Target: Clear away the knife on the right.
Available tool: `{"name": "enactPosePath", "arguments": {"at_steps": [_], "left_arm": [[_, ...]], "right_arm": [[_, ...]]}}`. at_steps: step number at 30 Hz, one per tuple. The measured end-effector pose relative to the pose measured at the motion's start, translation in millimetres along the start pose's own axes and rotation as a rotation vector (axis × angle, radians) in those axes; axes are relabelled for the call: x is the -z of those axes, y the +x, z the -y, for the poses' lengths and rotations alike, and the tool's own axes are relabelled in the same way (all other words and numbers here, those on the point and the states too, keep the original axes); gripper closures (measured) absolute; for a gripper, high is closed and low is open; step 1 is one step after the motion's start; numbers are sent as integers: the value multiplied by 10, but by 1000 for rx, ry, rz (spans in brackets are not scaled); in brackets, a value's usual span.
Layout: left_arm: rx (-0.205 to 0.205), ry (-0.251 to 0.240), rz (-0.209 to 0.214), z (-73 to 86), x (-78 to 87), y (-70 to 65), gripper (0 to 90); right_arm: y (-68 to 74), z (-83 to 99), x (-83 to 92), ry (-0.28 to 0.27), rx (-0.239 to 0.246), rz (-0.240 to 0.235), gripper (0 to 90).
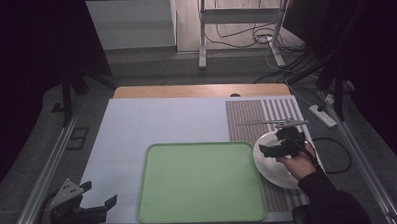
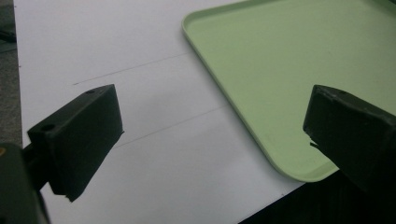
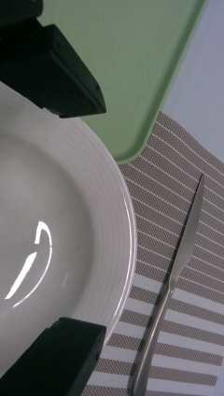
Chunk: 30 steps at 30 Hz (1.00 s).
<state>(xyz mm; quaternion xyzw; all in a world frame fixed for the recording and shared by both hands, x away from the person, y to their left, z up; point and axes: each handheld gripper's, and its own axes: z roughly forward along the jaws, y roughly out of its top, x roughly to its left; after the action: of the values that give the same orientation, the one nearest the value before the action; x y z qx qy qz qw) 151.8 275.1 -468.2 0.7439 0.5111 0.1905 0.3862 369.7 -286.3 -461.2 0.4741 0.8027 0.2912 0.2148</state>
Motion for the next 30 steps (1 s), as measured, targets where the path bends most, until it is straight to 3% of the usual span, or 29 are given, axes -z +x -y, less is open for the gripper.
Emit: {"name": "enactPosePath", "arguments": {"at_steps": [21, 30], "left_arm": [[1, 0, 2, 0, -1, 4, 44], [3, 0, 3, 0, -2, 6, 44]], "right_arm": [[-286, -261, -333, 24, -35, 55, 0], [-474, -365, -481, 34, -75, 84, 0]]}}
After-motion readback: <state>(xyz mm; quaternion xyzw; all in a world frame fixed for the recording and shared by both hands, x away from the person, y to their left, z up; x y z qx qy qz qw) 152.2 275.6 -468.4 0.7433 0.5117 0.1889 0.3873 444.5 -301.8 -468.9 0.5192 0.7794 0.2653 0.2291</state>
